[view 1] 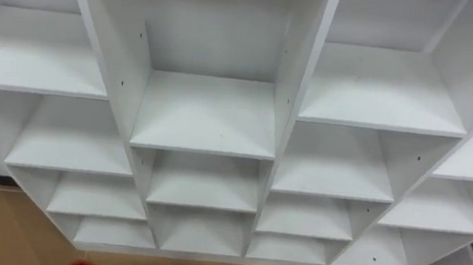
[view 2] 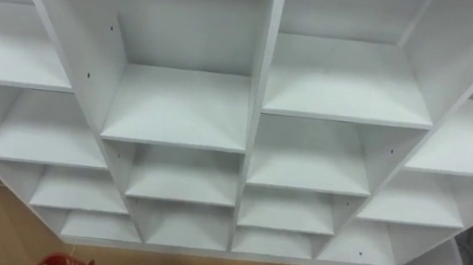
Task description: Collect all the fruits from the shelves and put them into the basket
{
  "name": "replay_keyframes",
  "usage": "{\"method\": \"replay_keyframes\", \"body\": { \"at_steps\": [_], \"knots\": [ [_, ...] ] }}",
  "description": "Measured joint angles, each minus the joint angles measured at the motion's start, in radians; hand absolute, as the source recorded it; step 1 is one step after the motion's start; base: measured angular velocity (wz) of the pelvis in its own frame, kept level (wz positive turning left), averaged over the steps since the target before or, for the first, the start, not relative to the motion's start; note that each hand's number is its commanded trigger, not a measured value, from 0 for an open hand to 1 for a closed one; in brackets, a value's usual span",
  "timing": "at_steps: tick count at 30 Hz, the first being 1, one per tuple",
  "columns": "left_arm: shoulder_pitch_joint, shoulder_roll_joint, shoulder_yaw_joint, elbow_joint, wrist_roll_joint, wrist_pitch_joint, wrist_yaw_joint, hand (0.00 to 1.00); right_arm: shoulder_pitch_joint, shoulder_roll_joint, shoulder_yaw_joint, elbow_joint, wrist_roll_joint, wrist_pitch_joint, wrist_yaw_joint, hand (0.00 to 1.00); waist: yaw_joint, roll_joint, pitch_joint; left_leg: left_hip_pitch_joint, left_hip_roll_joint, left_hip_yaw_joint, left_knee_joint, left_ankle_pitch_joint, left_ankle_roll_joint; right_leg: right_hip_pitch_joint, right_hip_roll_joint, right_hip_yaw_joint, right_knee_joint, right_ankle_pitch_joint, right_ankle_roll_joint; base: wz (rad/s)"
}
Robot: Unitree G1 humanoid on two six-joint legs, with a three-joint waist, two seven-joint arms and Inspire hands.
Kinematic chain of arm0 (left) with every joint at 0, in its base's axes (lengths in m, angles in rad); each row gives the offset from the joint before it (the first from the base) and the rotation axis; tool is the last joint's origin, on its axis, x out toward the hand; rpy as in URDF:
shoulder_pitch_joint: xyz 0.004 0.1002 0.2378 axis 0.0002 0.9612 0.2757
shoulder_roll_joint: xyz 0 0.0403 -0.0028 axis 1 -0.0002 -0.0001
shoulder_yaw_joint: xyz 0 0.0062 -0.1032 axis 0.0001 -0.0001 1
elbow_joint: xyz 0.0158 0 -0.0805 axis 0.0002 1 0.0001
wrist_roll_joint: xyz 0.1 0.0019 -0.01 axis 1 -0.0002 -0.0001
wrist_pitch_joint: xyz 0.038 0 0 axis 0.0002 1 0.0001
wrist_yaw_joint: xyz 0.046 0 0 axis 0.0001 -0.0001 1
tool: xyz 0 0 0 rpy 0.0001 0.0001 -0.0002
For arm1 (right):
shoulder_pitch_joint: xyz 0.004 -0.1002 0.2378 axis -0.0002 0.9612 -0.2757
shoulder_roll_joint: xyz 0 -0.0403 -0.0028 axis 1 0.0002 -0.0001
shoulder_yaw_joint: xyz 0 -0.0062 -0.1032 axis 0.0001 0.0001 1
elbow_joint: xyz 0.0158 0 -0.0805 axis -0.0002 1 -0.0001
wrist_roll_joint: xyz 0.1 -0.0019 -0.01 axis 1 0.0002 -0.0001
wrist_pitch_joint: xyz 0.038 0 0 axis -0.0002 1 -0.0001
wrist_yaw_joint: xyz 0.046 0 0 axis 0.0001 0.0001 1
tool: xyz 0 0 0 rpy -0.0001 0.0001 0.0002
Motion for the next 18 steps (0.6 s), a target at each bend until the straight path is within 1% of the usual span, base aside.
{"method": "replay_keyframes", "body": {
  "at_steps": [2, 5, 7, 13, 15, 18],
  "knots": [
    [0.007, 0.000, 0.010, 0.004, 0.023, 0.005, 0.000, 1.00, -0.002, 0.001, -0.016, 0.005, 0.003, 0.007, 0.016, 0.00, -0.007, 0.000, -0.0001, 0.000, -0.001, 0.000, 0.001, -0.001, 0.001, 0.000, 0.000, 0.002, -0.001, 0.000, 0.000, 0.00],
    [0.010, 0.000, 0.041, 0.010, 0.081, 0.014, 0.000, 1.00, 0.005, 0.002, -0.031, 0.009, 0.003, 0.014, 0.046, 0.00, -0.009, -0.002, -0.0002, 0.001, -0.001, 0.001, 0.001, -0.001, 0.001, -0.003, 0.000, 0.003, -0.007, 0.000, 0.000, 0.00],
    [0.010, 0.000, 0.051, 0.012, 0.106, 0.023, 0.000, 1.00, 0.004, 0.002, -0.034, 0.007, 0.004, 0.020, 0.061, 0.00, -0.009, -0.004, -0.0017, 0.002, -0.001, 0.001, 0.001, -0.002, 0.001, -0.003, 0.000, 0.003, -0.010, 0.000, 0.000, 0.00],
    [0.011, -0.001, 0.051, 0.012, 0.111, 0.047, -0.001, 1.00, 0.001, 0.001, -0.038, 0.008, 0.004, 0.025, 0.083, 0.00, -0.007, -0.001, -0.0021, 0.002, 0.000, 0.002, 0.001, -0.005, 0.000, -0.004, 0.001, 0.004, -0.011, 0.000, 0.000, 0.00],
    [0.011, -0.003, 0.051, 0.012, 0.111, 0.057, -0.001, 1.00, 0.000, 0.001, -0.038, 0.007, 0.003, 0.040, 0.083, 0.00, -0.007, 0.002, -0.0024, 0.002, 0.001, 0.002, 0.001, -0.005, 0.000, -0.003, 0.002, 0.004, -0.011, 0.000, 0.000, 0.00],
    [0.011, -0.003, 0.051, 0.012, 0.112, 0.065, -0.001, 1.00, -0.001, -0.001, -0.038, 0.008, 0.004, 0.043, 0.083, 0.00, -0.006, 0.006, -0.0021, 0.001, 0.001, 0.002, 0.001, -0.006, 0.000, 0.002, 0.002, 0.004, -0.010, 0.000, 0.000, 0.00]
  ]
}}
